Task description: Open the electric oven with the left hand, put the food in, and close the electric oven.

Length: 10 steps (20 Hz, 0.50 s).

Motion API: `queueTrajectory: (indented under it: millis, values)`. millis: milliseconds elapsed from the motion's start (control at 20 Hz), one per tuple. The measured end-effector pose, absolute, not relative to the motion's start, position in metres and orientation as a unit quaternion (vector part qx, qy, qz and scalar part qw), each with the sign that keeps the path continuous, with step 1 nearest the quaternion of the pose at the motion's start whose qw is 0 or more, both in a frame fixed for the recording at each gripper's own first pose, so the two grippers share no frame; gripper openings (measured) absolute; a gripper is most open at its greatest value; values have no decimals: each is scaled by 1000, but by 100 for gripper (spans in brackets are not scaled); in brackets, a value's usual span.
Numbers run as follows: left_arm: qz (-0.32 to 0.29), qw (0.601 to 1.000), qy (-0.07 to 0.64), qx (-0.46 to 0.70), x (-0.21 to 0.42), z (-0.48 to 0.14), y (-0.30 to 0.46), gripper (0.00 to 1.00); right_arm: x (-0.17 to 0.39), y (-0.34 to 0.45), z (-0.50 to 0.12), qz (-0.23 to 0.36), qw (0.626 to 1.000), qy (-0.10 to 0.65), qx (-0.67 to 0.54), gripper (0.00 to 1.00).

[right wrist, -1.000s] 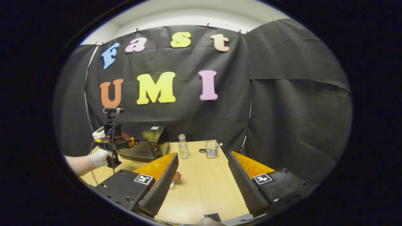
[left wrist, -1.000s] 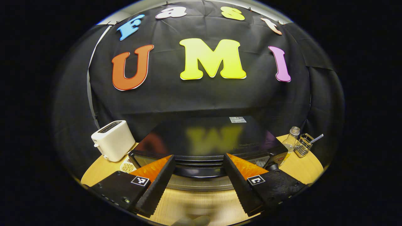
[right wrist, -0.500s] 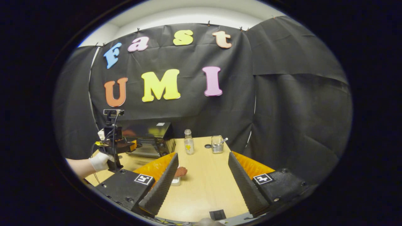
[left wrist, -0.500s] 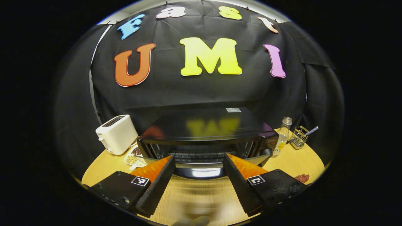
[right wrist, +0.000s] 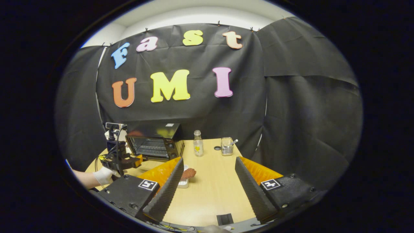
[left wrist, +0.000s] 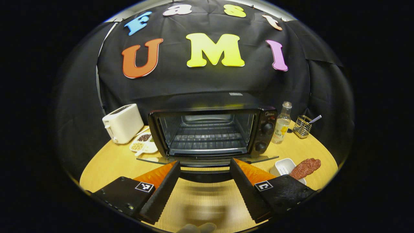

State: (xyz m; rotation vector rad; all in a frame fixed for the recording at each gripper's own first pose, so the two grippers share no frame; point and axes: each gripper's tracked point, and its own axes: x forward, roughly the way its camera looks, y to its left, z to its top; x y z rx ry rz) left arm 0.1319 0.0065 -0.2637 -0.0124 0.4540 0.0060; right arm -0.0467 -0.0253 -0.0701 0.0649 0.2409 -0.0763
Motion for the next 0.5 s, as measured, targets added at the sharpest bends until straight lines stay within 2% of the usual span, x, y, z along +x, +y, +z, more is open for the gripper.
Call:
queueTrajectory:
  millis: [100, 500]
  values:
    - [4, 972, 236, -16, 125, -272, 5, 97, -50, -21, -75, -33, 991, 126, 33, 100]
    - [-1, 963, 270, -5, 104, -308, -1, 94, -56, -15, -90, -26, 988, 147, 30, 100]
